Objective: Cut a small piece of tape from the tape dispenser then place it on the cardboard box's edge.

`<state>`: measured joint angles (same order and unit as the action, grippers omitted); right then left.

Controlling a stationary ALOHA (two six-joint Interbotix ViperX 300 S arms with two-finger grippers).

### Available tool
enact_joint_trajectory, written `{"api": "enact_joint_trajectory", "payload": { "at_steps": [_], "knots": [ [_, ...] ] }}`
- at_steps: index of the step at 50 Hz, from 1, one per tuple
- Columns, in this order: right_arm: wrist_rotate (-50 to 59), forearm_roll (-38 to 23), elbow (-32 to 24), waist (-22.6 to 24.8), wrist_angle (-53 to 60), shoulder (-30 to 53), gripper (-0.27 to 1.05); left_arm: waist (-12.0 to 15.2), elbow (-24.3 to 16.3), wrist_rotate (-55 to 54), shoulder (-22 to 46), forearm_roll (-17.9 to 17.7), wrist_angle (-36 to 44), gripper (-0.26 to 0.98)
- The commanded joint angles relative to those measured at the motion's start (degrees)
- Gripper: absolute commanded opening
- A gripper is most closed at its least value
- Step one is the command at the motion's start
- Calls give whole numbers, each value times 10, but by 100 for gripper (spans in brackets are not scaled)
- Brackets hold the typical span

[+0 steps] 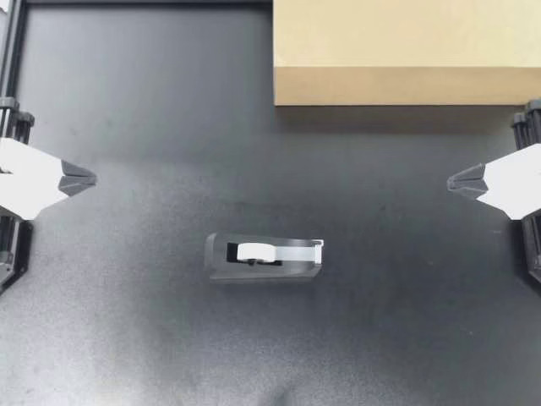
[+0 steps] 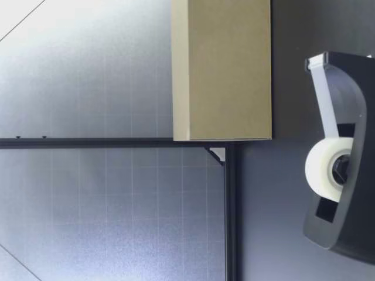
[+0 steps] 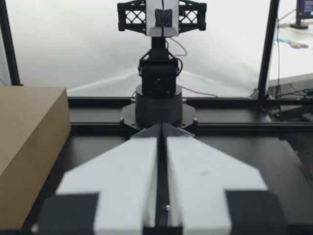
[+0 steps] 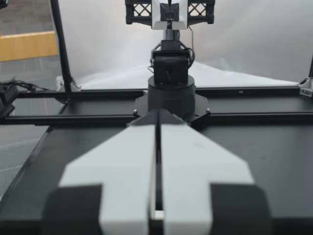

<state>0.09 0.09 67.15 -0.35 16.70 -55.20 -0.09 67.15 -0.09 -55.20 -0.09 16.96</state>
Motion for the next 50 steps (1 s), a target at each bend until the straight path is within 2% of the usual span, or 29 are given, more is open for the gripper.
{"api": "enact_joint_trajectory", "payload": {
  "at_steps": [1, 10, 24, 38, 45, 50],
  "knots": [
    [1, 0, -4, 0, 4, 4, -11, -8, -3, 3, 8, -1, 9, -7],
    [20, 3, -33, -1, 4, 46, -12, -8, -3, 4, 13, 0, 17, -10],
    [47, 11, -156, -2, -71, 256, -12, -8, -3, 3, 25, -1, 25, -10],
    [98, 11, -321, -2, -335, 463, -12, -8, 1, 3, 29, -1, 29, -10],
    [93, 11, -382, -1, -457, 517, -12, -8, 6, 2, 30, -1, 29, -10],
    [82, 11, -405, -1, -499, 542, -12, -8, 11, 2, 30, -1, 29, -10]
  ]
}}
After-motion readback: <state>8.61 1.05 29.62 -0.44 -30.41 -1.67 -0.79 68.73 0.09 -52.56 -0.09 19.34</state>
